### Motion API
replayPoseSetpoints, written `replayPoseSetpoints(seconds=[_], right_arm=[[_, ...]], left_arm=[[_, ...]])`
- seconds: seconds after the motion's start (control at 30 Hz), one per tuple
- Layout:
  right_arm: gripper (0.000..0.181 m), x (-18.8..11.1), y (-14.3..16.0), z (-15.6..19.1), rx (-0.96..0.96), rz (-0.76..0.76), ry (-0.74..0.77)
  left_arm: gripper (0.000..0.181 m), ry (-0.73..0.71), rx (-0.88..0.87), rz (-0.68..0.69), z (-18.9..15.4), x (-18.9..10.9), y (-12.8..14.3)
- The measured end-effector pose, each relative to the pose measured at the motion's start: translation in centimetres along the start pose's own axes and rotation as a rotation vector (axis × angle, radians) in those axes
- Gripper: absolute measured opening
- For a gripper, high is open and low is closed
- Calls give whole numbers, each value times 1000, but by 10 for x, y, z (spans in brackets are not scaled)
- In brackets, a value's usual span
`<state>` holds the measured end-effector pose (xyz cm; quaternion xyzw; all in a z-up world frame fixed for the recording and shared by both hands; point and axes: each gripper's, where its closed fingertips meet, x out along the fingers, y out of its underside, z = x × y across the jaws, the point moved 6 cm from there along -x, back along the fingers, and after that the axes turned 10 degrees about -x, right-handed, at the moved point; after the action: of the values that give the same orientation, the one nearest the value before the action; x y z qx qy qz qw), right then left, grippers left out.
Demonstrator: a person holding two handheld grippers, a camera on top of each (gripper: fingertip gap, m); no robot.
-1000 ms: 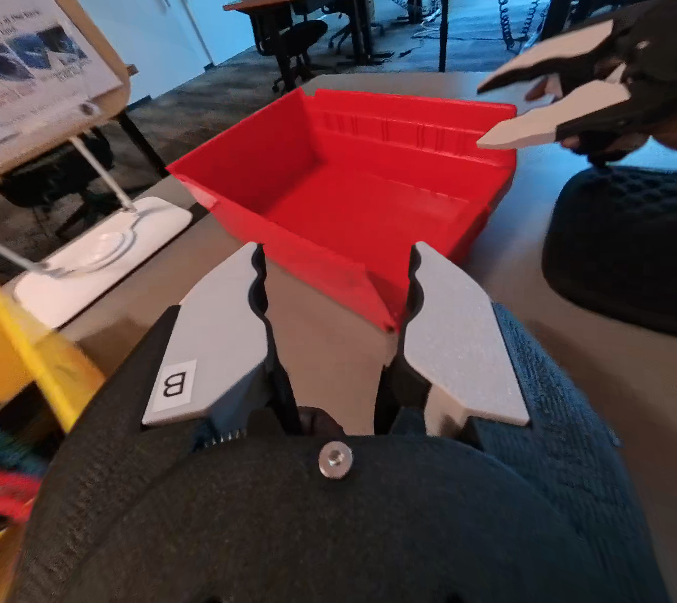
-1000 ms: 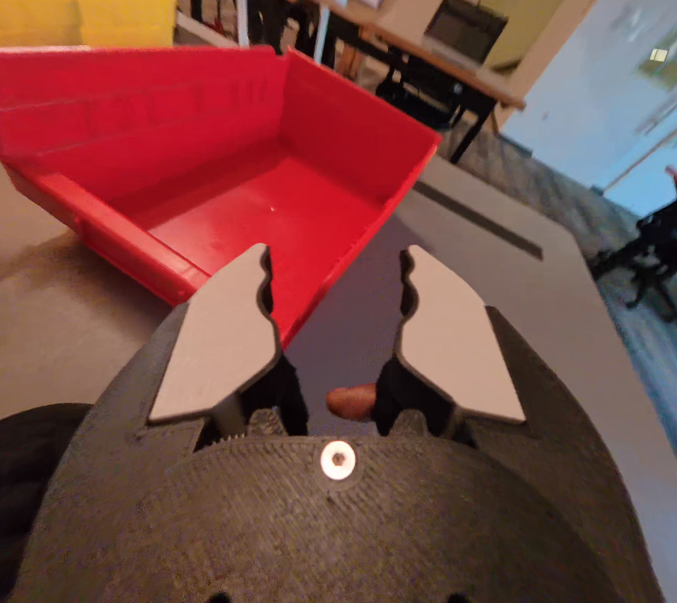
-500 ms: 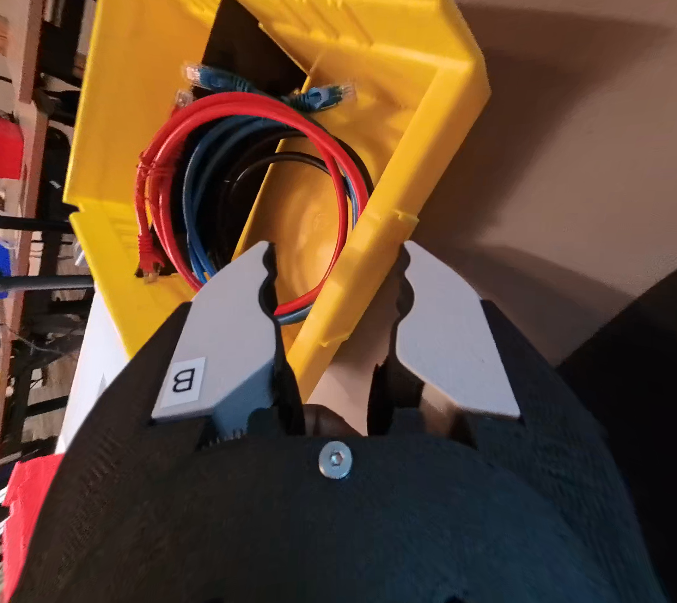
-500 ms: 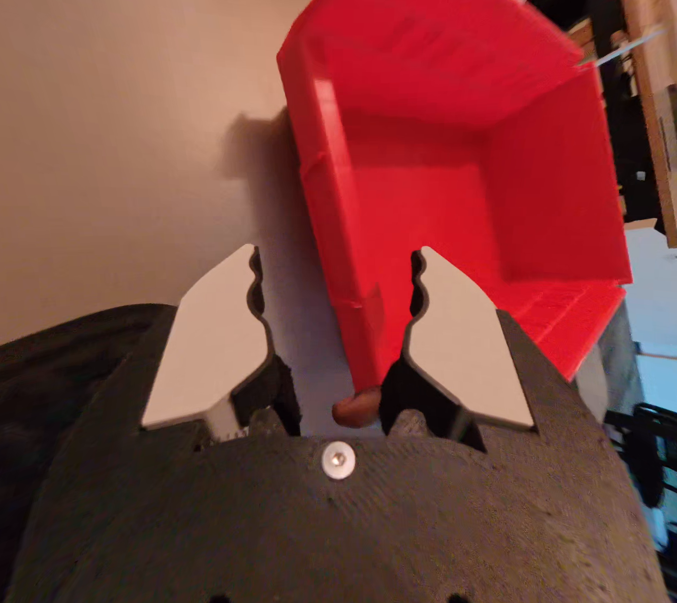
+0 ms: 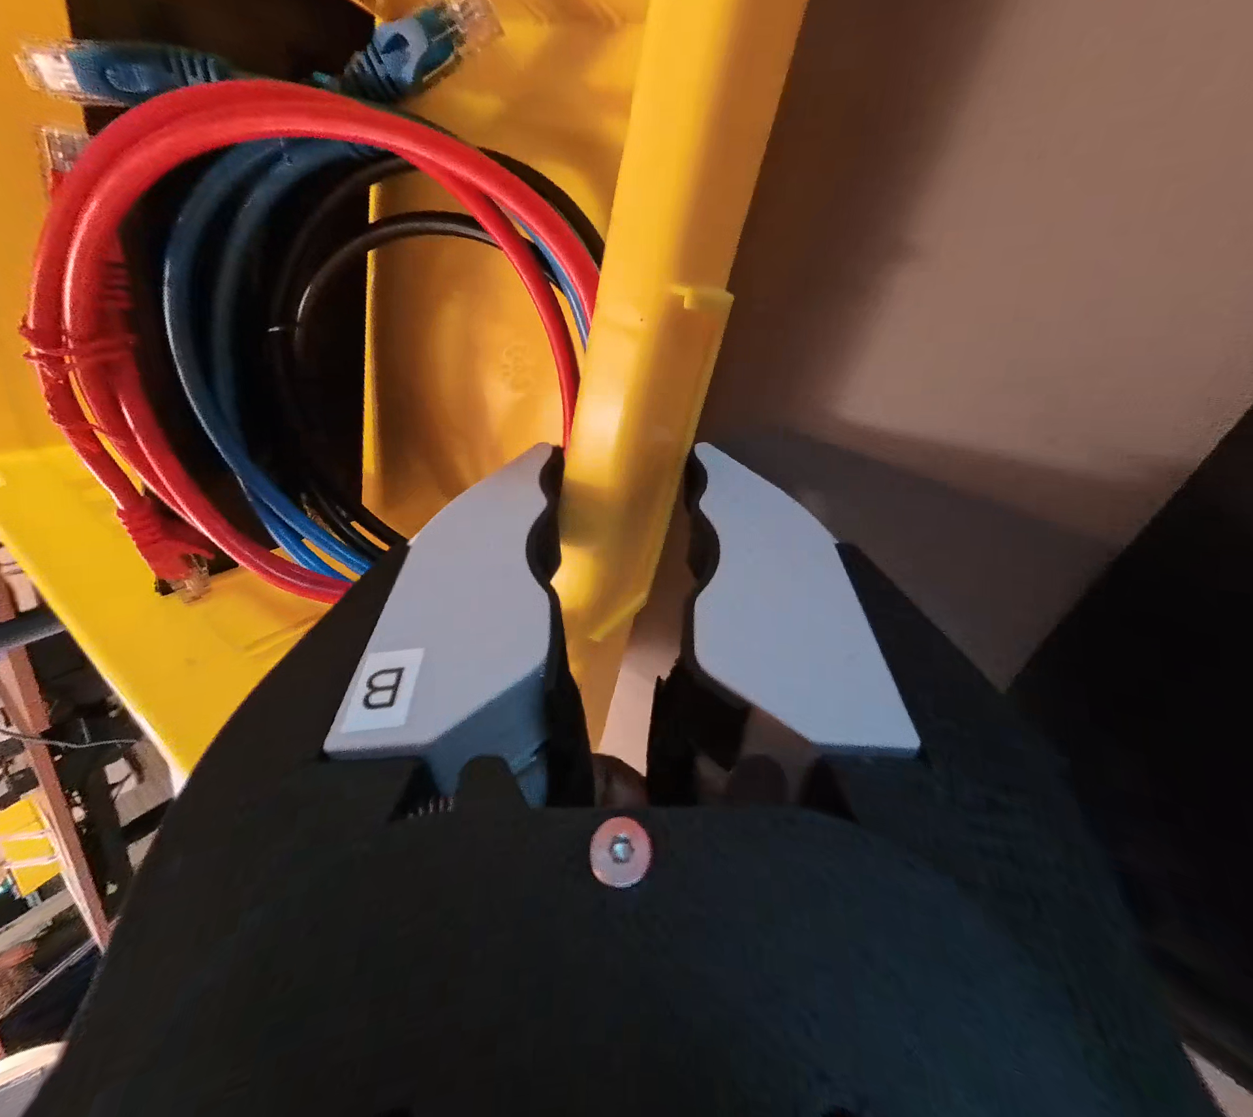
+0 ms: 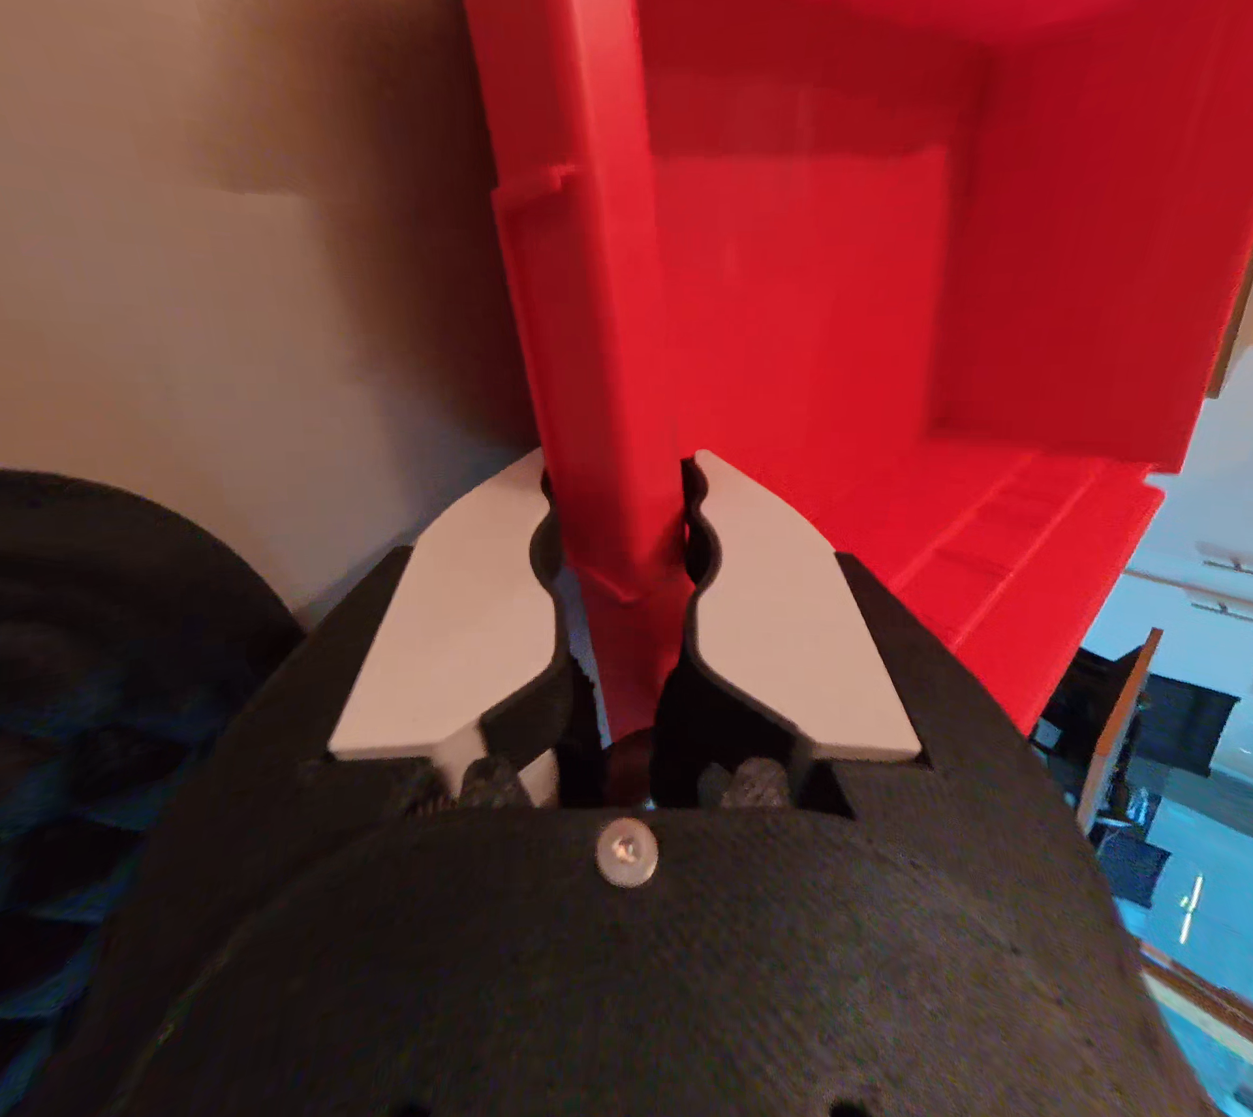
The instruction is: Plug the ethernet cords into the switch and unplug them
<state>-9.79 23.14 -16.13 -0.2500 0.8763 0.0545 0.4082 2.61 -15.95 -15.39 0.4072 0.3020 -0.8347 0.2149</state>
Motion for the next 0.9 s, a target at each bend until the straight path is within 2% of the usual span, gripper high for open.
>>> replayPoseSetpoints(seconds=[0.17, 0.33, 0.9], right_arm=[[34, -6, 25, 2, 51, 36, 9], [35, -13, 52, 7, 100, 79, 34], [35, -53, 154, 36, 262, 238, 64]], left_arm=[[34, -94, 1, -24, -4, -4, 5], [33, -132, 28, -14, -10, -14, 22], [34, -105, -20, 85, -20, -62, 117]])
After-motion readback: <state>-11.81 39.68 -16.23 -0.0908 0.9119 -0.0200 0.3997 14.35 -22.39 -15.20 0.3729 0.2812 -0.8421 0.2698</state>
